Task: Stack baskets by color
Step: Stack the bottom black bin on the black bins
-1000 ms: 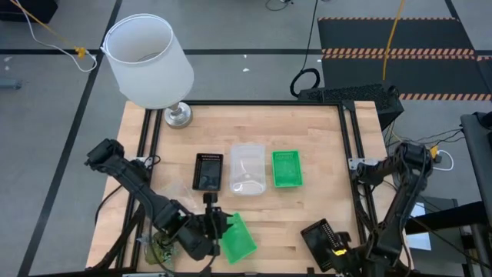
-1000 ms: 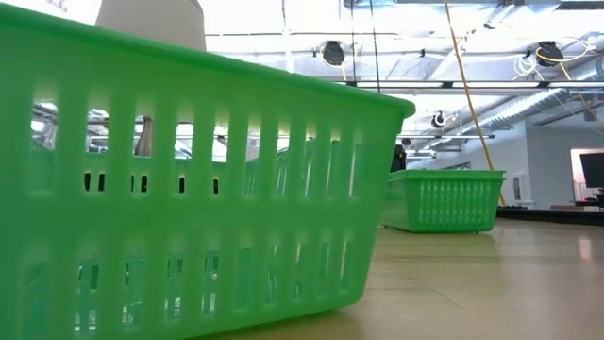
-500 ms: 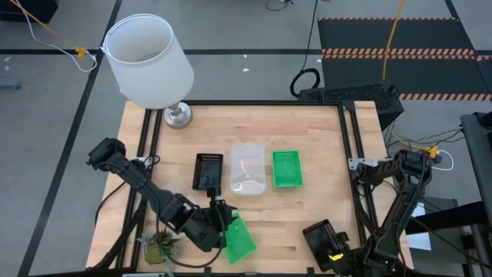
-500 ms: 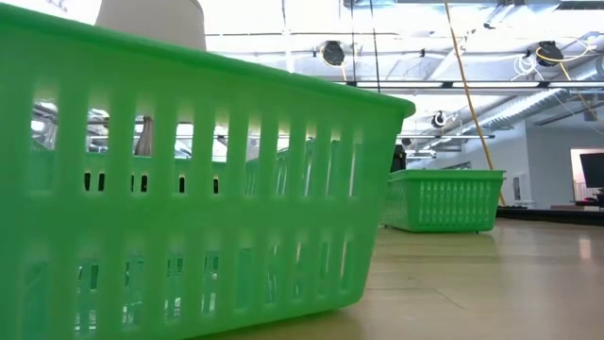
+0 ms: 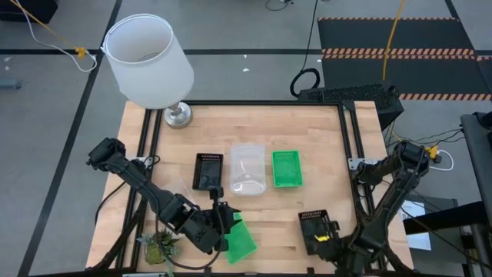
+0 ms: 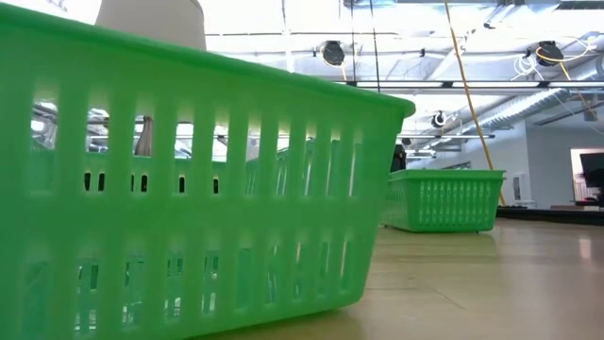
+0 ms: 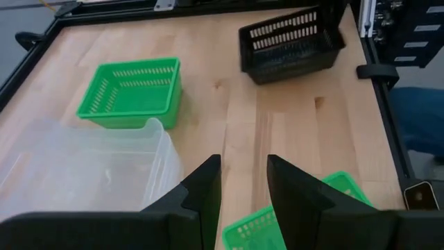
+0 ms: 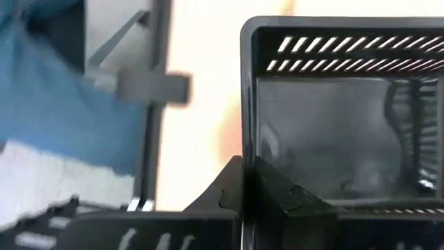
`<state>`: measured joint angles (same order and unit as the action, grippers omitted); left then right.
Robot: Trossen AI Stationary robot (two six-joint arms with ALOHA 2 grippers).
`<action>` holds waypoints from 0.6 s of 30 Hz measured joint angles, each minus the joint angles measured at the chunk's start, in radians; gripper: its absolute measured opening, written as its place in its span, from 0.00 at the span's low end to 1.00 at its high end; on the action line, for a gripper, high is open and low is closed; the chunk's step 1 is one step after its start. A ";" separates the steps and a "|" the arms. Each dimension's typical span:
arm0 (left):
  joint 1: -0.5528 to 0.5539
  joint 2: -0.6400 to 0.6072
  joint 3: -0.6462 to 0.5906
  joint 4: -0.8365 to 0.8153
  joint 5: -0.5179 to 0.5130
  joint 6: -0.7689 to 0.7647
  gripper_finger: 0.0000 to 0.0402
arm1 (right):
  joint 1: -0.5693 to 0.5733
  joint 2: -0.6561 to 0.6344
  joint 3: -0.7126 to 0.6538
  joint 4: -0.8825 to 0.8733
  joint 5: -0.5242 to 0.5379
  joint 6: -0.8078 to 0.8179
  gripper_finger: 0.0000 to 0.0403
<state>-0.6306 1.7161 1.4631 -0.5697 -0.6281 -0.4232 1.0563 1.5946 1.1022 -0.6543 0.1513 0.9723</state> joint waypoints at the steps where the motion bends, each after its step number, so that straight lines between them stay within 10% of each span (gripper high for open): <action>1: 0.000 0.000 0.000 0.000 0.000 0.000 0.30 | -0.019 -0.006 0.006 -0.017 0.001 0.008 0.02; 18: 0.007 0.074 -0.001 0.138 0.025 0.114 0.30 | -0.231 -0.012 0.342 -0.330 0.195 -0.260 0.02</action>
<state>-0.6232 1.7905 1.4620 -0.4315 -0.6028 -0.3091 0.8257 1.5826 1.4441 -0.9848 0.3467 0.7121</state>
